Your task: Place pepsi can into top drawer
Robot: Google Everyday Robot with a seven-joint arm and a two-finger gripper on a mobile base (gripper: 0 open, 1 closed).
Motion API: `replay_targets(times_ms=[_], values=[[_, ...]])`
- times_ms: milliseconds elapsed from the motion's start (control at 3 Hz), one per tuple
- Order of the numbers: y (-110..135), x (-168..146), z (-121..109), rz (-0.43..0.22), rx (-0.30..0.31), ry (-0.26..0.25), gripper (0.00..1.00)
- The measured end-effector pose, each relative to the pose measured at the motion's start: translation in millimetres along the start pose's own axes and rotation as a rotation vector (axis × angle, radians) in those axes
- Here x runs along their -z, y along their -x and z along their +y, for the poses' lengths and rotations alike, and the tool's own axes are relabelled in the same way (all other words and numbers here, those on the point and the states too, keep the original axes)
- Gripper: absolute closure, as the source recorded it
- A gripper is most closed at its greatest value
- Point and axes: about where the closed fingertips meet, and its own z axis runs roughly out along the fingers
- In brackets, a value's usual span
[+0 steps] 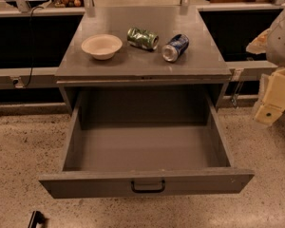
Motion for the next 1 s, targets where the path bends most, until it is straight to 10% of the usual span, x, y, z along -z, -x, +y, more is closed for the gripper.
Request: replay_targets(times_ms=[333,1000], values=[[0.1,0.0,-0.1,0.0,0.0,0.0,0.0],[54.7,-30.3,-81.4,-0.005,0.338,0.025,0.0]])
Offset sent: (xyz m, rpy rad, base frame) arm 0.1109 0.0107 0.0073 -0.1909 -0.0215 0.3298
